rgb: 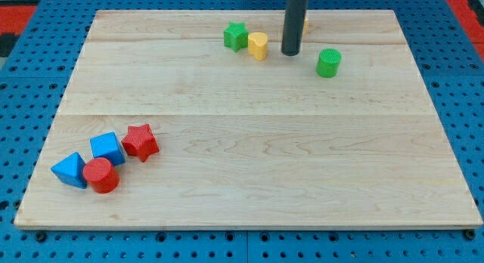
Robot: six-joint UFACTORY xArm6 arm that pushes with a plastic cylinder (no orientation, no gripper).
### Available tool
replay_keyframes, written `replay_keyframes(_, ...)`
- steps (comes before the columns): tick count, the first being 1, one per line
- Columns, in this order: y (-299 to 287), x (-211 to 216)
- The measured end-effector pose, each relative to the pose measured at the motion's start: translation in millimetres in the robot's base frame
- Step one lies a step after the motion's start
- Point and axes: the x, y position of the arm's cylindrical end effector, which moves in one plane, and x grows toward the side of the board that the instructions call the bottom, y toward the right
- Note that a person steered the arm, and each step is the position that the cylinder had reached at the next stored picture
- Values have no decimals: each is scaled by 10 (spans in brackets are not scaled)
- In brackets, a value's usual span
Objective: Place the yellow heart to the bottom of the yellow hexagon
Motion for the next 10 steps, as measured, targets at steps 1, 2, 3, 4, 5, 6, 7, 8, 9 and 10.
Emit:
replay_keyframes(1,-862,407)
replay_keyframes(2,-998,159)
replay_keyframes(3,-951,-354)
replay_keyframes(4,-662,-129)
replay_keyframes(5,-188,122)
replay_keyframes(6,-507,138)
replay_keyframes(7,-723,-63)
replay_keyframes(8,-503,-414)
replay_keyframes(9,-205,-274)
replay_keyframes(10,95,-269)
